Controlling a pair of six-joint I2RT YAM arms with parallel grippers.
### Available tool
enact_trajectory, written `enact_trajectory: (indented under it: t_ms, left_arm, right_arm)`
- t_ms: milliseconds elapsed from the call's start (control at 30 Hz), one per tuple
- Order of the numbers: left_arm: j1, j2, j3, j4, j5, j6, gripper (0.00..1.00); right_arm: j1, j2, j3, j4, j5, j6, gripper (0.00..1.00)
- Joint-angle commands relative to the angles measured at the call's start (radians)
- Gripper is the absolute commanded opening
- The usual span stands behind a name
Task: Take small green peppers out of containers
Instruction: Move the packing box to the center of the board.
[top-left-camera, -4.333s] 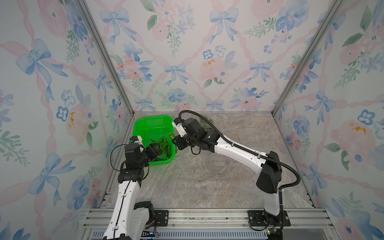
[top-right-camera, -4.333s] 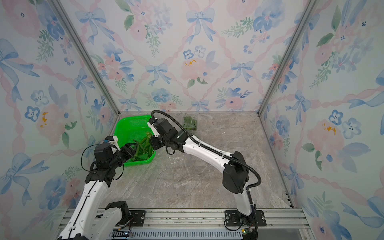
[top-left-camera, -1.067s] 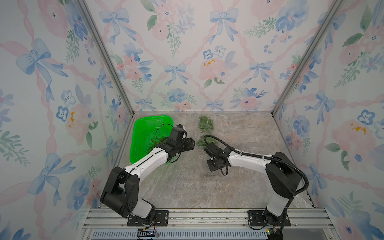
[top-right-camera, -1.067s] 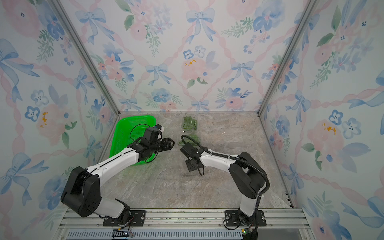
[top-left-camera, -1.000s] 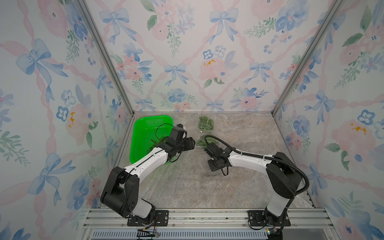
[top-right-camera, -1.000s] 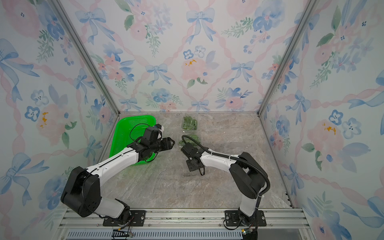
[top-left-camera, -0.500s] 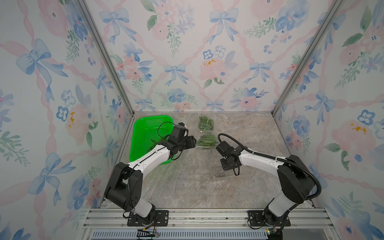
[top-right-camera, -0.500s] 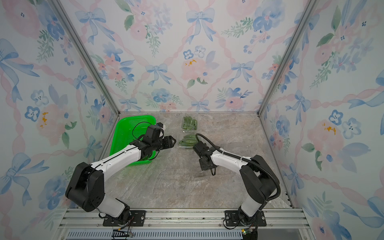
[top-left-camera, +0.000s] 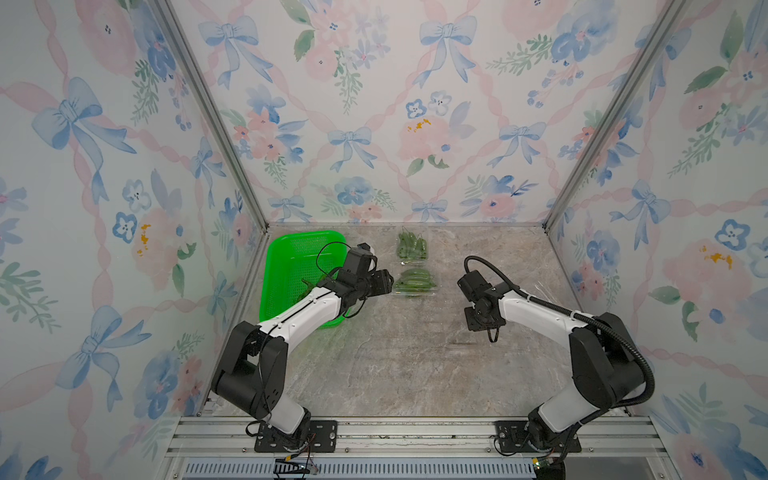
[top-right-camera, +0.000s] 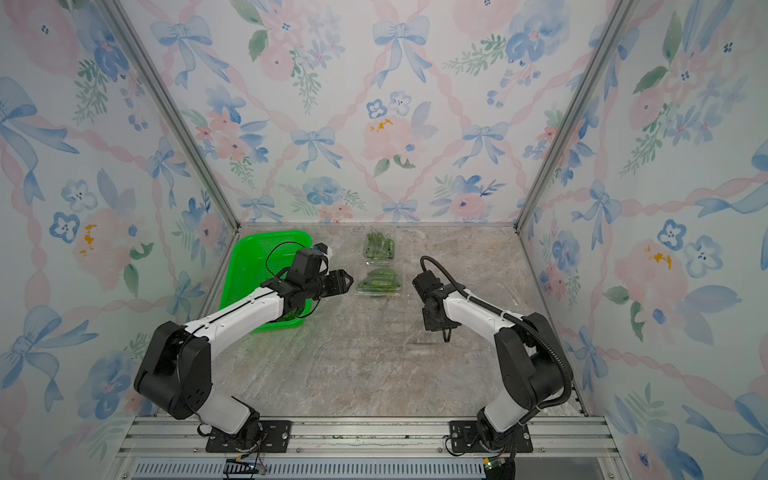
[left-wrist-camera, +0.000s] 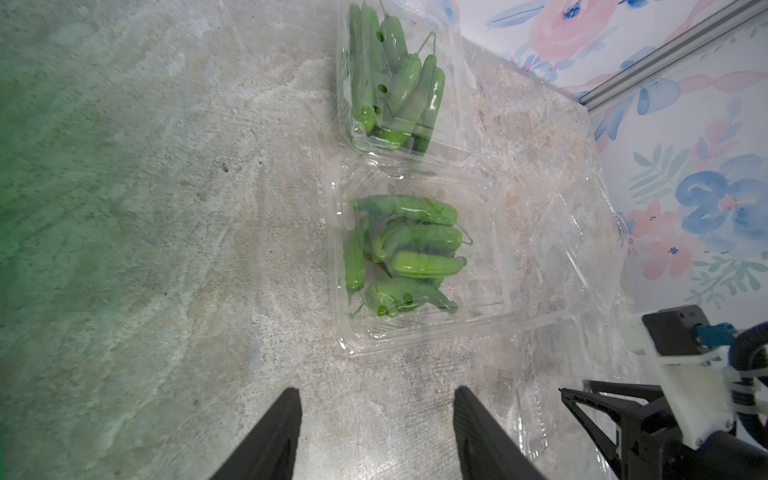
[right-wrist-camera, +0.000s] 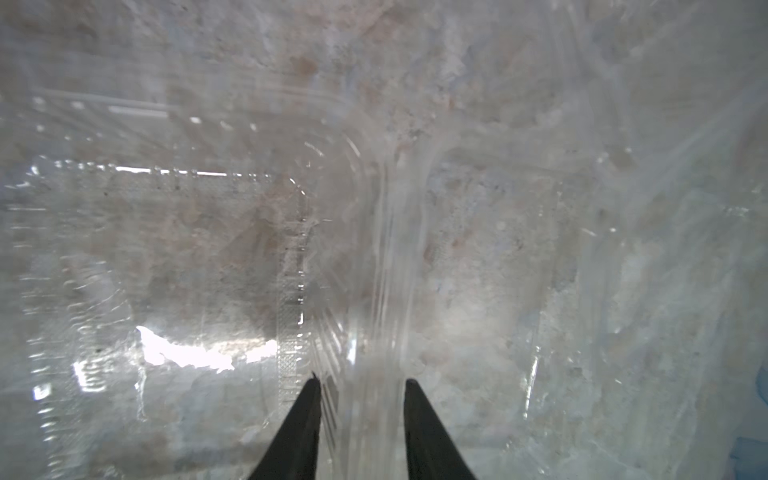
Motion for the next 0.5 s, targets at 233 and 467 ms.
enact_trajectory:
  t_ms: [233,467]
  left_arm:
    - [0.021,0.031,0.017,0.019,0.027,0.025,0.61]
    - [0.037,0.033,0.007,0.023,0.038,0.029,0.61]
  right_arm:
    - [-0.068,0.036,0.046,-0.086,0.094,-0.030,0.35]
    - [-0.076,-0.029,0.052,-0.059,-0.017,-0.051,0.49]
